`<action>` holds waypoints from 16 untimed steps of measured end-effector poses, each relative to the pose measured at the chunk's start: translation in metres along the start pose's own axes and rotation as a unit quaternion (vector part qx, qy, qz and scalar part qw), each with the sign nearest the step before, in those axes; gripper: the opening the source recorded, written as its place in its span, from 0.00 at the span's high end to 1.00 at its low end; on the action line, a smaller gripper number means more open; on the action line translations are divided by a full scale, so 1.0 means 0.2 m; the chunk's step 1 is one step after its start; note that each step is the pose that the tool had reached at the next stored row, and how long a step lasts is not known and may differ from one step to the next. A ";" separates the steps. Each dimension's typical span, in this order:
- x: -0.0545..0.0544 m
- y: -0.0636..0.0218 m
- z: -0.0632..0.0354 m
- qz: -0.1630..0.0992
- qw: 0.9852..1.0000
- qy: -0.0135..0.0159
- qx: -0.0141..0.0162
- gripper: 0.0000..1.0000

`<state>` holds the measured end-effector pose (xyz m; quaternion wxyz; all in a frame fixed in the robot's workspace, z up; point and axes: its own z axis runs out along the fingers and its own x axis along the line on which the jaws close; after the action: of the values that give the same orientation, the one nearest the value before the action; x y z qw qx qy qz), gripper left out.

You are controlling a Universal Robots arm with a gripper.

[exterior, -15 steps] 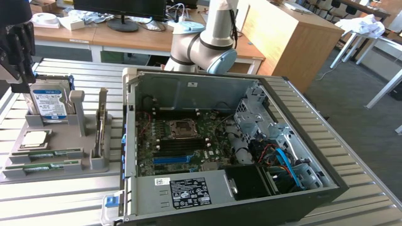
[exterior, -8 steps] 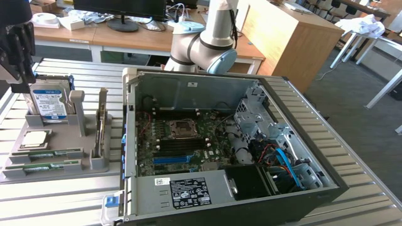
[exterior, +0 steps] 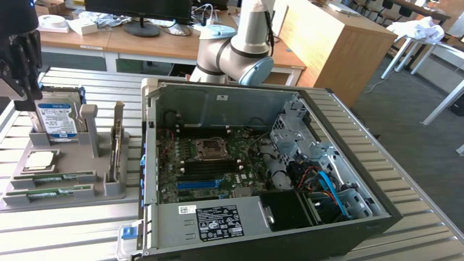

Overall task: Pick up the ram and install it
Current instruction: 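Pick up the ram and move it above insertion slot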

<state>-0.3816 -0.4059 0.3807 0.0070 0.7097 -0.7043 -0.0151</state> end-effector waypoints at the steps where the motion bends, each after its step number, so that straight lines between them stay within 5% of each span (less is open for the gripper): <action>1: 0.00 0.000 0.006 0.000 1.000 0.000 0.000 0.64; 16: 0.00 -0.002 0.076 0.000 1.000 0.000 0.000 0.64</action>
<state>-0.3815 -0.4059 0.3655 0.0069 0.7097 -0.7043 -0.0151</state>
